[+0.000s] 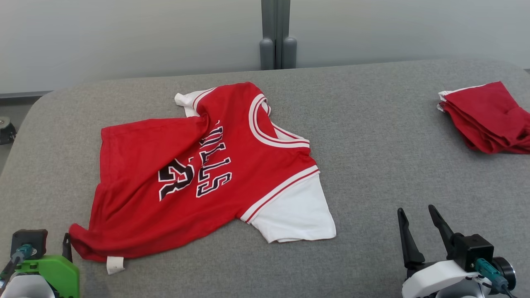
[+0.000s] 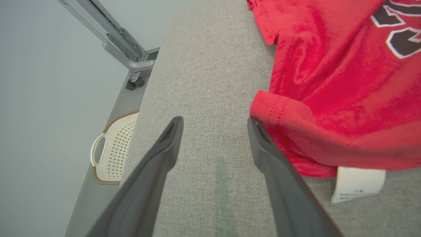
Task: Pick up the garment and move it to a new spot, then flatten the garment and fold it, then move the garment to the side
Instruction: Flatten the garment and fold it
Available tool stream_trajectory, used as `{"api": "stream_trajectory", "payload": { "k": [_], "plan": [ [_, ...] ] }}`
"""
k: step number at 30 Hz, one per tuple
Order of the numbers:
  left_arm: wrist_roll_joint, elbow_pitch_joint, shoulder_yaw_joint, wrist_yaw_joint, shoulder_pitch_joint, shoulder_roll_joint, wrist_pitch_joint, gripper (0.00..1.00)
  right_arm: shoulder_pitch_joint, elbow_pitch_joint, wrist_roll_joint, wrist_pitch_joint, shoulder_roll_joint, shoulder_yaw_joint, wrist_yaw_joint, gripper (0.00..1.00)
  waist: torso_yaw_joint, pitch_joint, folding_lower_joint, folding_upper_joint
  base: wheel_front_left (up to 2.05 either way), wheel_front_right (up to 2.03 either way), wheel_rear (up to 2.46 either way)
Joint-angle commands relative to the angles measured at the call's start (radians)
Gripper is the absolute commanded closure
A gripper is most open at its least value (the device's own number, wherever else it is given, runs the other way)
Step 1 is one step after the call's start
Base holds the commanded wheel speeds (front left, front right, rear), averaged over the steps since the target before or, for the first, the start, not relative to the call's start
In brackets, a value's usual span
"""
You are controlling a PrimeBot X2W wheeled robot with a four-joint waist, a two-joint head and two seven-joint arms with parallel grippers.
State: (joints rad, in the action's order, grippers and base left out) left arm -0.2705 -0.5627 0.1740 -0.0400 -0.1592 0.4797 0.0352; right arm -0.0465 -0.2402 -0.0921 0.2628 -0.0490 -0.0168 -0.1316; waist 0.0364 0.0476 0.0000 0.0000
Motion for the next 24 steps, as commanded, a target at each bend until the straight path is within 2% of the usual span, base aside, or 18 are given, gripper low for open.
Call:
{"api": "stream_trajectory", "payload": {
  "k": [1,15,20,24],
  "plan": [
    [-0.01,-0.007,-0.005,-0.008,-0.02,-0.013,-0.017,0.0,0.012,-0.003,-0.003,0.002,-0.003,0.0,0.002,0.0,0.004,0.001,0.0,0.0,0.0,0.0,0.0],
    [-0.067,-0.145,-0.012,0.02,-0.076,-0.071,-0.127,0.0,0.028,-0.007,-0.007,0.002,-0.003,0.013,0.002,0.0,-0.007,0.02,0.0,0.0,0.0,0.0,0.0],
    [-0.118,-0.095,-0.062,0.015,-0.03,-0.107,-0.247,0.0,0.006,0.006,-0.01,0.002,-0.003,-0.017,0.002,0.0,-0.005,-0.009,0.0,0.0,0.0,0.0,0.0],
    [-0.135,0.004,-0.079,0.01,0.035,-0.147,-0.289,0.0,-0.016,0.022,0.0,0.002,-0.002,-0.036,0.002,0.0,0.011,-0.046,0.0,0.0,0.0,0.0,0.0]
  ]
}}
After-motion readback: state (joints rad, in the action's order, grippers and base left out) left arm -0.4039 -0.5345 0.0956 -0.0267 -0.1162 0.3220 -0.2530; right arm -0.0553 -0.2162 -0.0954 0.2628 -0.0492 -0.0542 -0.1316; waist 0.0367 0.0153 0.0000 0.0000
